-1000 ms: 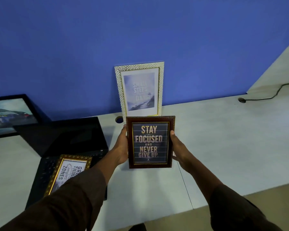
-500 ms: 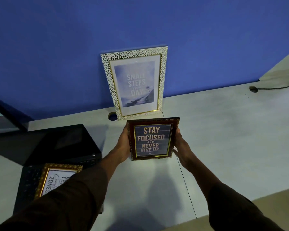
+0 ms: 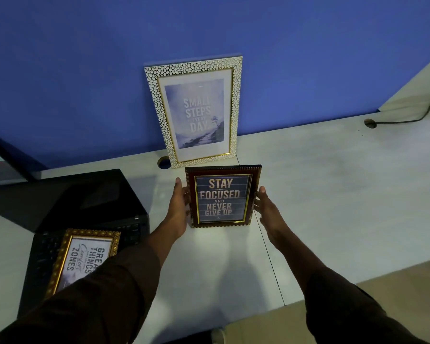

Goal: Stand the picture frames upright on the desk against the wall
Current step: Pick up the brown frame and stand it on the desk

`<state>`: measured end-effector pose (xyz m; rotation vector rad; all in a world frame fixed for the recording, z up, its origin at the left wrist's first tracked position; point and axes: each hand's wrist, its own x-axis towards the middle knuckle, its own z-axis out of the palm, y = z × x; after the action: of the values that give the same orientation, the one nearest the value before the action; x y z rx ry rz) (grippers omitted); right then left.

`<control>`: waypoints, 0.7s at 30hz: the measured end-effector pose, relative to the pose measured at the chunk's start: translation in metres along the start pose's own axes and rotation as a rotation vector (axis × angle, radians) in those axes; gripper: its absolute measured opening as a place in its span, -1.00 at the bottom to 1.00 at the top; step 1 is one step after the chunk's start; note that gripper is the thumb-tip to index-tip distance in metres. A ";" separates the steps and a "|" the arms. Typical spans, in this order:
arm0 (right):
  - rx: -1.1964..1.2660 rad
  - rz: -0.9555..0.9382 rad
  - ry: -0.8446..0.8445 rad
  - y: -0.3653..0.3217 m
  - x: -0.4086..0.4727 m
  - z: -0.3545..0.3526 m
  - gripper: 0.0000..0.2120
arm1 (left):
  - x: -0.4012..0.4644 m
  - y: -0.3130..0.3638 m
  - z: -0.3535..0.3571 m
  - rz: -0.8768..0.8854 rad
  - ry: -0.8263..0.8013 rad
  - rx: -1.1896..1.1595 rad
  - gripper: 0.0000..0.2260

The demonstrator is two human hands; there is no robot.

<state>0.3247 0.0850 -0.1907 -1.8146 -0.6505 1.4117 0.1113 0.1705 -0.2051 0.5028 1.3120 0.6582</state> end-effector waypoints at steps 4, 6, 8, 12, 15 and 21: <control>0.000 0.036 0.092 0.019 -0.017 -0.009 -0.27 | -0.026 -0.012 -0.016 0.068 0.055 0.037 -0.46; 0.007 0.051 0.111 0.028 -0.026 -0.010 -0.27 | -0.036 -0.018 -0.024 0.072 0.060 0.058 -0.38; 0.014 0.049 0.094 0.039 -0.044 -0.007 -0.28 | -0.058 -0.029 -0.034 0.090 0.050 0.063 -0.35; 0.002 0.009 0.020 0.056 -0.073 0.010 -0.32 | -0.100 -0.051 -0.059 0.123 0.072 0.058 -0.36; -0.012 -0.006 -0.056 0.063 -0.093 0.031 -0.32 | -0.131 -0.069 -0.084 0.134 0.098 0.035 -0.36; -0.071 0.012 -0.195 0.068 -0.121 0.087 -0.32 | -0.180 -0.091 -0.149 0.155 0.182 -0.019 -0.36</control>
<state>0.2053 -0.0267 -0.1843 -1.7510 -0.7986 1.6057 -0.0423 -0.0237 -0.1680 0.5426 1.4462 0.8601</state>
